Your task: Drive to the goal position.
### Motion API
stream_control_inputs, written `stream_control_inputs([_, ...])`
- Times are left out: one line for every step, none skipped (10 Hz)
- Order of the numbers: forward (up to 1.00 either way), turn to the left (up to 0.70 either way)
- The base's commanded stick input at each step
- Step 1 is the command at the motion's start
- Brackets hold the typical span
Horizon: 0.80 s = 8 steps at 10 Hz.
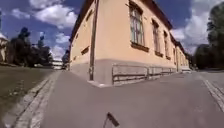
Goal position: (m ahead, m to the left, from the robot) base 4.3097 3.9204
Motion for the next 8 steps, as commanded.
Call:
stream_control_inputs([0.85, 0.34])
stream_control_inputs([0.85, 0.34])
stream_control_inputs([0.85, 0.34])
stream_control_inputs([0.85, 0.34])
stream_control_inputs([0.85, 0.34])
stream_control_inputs([0.85, 0.34])
stream_control_inputs([0.85, 0.34])
stream_control_inputs([0.85, 0.34])
